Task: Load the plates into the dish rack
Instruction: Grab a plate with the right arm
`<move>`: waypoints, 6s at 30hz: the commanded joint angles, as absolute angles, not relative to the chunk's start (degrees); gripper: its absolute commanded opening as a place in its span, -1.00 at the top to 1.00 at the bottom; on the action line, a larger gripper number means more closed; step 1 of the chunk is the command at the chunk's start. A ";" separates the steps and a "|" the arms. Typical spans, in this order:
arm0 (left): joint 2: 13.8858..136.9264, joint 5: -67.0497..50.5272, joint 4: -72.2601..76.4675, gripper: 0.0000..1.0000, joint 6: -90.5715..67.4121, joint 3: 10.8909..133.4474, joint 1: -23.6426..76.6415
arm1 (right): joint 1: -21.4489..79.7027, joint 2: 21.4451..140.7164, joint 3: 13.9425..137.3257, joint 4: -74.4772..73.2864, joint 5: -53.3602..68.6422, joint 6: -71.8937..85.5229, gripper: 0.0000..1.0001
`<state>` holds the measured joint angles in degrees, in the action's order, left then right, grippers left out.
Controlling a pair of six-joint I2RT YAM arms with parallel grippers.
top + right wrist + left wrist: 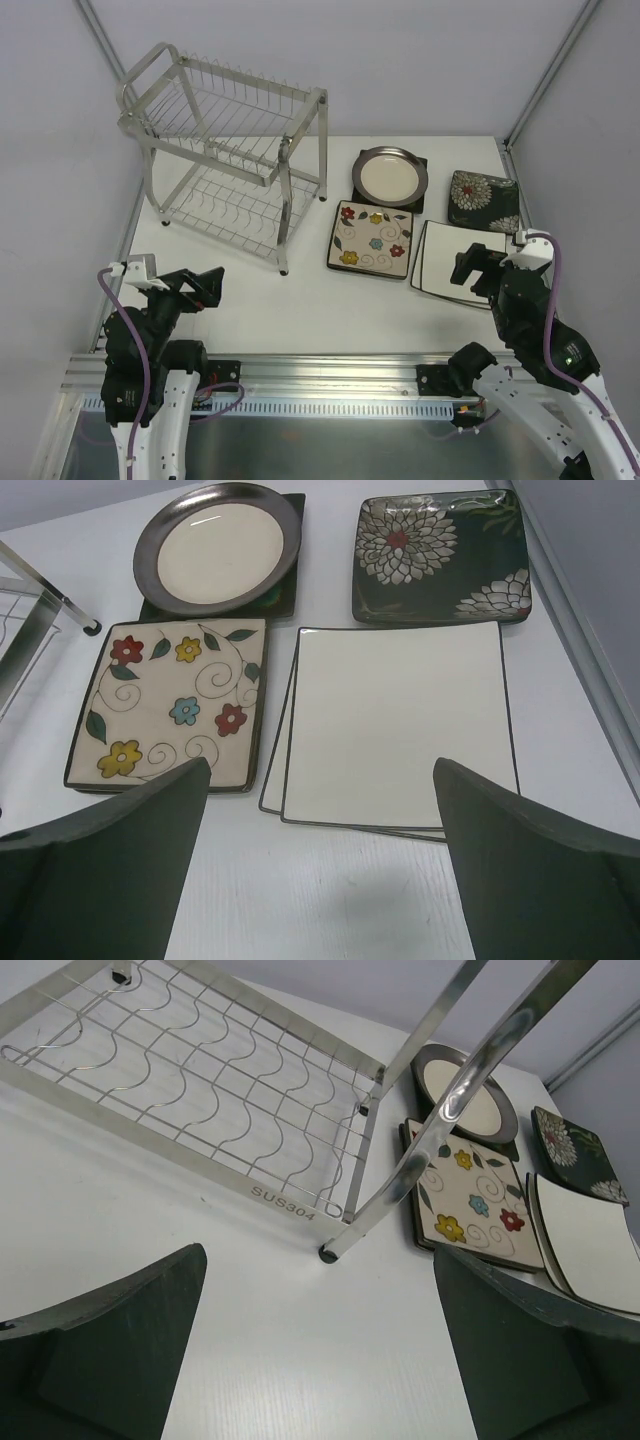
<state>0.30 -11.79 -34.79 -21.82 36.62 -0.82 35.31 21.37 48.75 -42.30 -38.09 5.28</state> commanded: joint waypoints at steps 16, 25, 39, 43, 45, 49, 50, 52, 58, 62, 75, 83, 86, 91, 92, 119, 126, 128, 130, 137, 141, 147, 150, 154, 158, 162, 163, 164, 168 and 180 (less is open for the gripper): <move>3.08 -15.29 -33.40 -0.98 -23.82 35.51 -1.14 | 35.59 36.02 51.84 -42.86 -40.78 5.45 -0.99; 3.78 -18.63 -33.57 -0.98 -25.22 33.93 -1.14 | 33.06 49.80 57.74 -42.45 -24.46 -2.81 -1.00; 3.08 -20.13 -33.84 -0.98 -25.23 34.19 -0.97 | 0.81 65.39 63.82 -46.30 -10.35 6.22 -0.99; 3.69 -20.30 -33.93 -0.98 -25.14 34.36 -0.18 | -8.07 63.81 58.47 -45.27 -11.43 10.98 -0.99; 4.39 -20.48 -34.01 -0.98 -24.96 34.98 -0.18 | -14.04 63.63 56.52 -44.30 -10.20 13.61 -0.99; 5.45 -19.95 -34.19 -0.99 -24.44 35.95 2.28 | -22.22 63.99 52.04 -42.28 -4.85 17.22 -0.99; 5.54 -19.86 -34.19 -0.98 -24.35 36.12 2.46 | -23.89 63.90 50.38 -41.93 -4.57 18.27 -0.99; 5.97 -19.78 -34.19 -0.98 -24.26 36.30 2.90 | -24.96 63.37 48.96 -41.05 -5.88 21.08 -0.99; 6.94 -19.95 -34.37 -0.98 -23.99 37.00 3.69 | -30.32 62.23 44.74 -39.82 -8.26 26.35 -0.99; 7.29 -20.13 -34.45 -0.98 -23.82 37.27 4.22 | -33.12 61.53 40.53 -35.97 -8.88 29.43 -0.99; 7.38 -22.15 -34.98 -0.98 -23.82 37.44 4.57 | -38.75 52.91 22.07 -12.14 2.34 32.25 -0.71; 7.82 -22.59 -34.98 -0.98 -23.91 37.18 5.18 | -43.15 52.47 16.88 -3.44 7.82 30.06 -0.53; 8.00 -22.59 -34.98 -0.98 -23.91 37.18 5.45 | -43.68 52.73 16.00 -1.76 9.75 29.18 -0.41; 8.35 -22.59 -34.98 -0.98 -23.91 37.18 5.89 | -43.86 52.38 15.12 -0.97 12.30 28.57 -0.22; 8.44 -22.50 -34.98 -0.98 -23.91 37.26 5.98 | -43.86 52.21 15.03 -0.97 12.65 28.48 -0.20; 8.79 -23.29 -35.16 -0.98 -23.99 37.00 7.47 | -43.95 44.47 23.29 -13.97 16.26 28.12 0.78; 8.44 -23.38 -35.42 -0.98 -23.99 37.09 7.56 | -43.86 44.47 24.70 -15.21 20.73 31.02 0.81; 8.18 -23.47 -35.51 -0.98 -23.99 36.91 7.56 | -43.86 44.56 24.17 -14.42 21.97 31.81 0.81; 7.82 -23.47 -35.59 -0.98 -24.26 36.57 7.56 | -43.77 44.39 23.12 -13.54 23.02 31.73 0.81; 7.03 -23.73 -35.51 -0.98 -24.87 35.24 7.56 | -43.77 42.10 16.79 -6.69 26.01 32.34 0.76; 6.68 -24.17 -35.51 -0.98 -25.05 34.89 7.56 | -43.77 41.57 13.81 -2.56 27.59 31.99 0.74; 6.59 -24.34 -35.51 -0.98 -25.05 34.63 7.65 | -43.77 40.96 10.64 1.39 29.71 31.12 0.69; 6.50 -24.61 -35.51 -0.98 -25.05 34.63 7.65 | -43.86 42.10 9.50 3.51 31.11 30.85 0.66; 6.33 -25.05 -35.51 -0.98 -24.96 34.54 7.65 | -43.86 44.12 8.88 5.97 33.83 30.06 0.62; 6.24 -25.49 -35.60 -0.98 -24.79 34.80 7.65 | -43.86 45.35 9.05 7.03 36.29 28.22 0.61; 6.24 -25.75 -35.59 -0.98 -24.61 35.07 7.73 | -43.86 44.83 9.58 6.94 38.14 26.90 0.59; 6.24 -25.75 -35.68 -0.98 -24.61 35.07 7.73 | -43.86 44.65 9.67 6.86 38.58 26.81 0.58; 6.24 -25.84 -35.68 -0.98 -24.61 35.16 7.73 | -43.86 44.47 9.75 6.68 38.76 26.63 0.58; 5.98 -26.19 -35.77 -0.98 -24.70 34.98 7.73 | -43.86 44.03 11.07 5.02 39.20 25.67 0.66; 9.57 -26.89 -35.95 -0.98 -27.59 36.38 7.73 | -43.86 42.28 14.41 2.90 41.39 31.55 0.99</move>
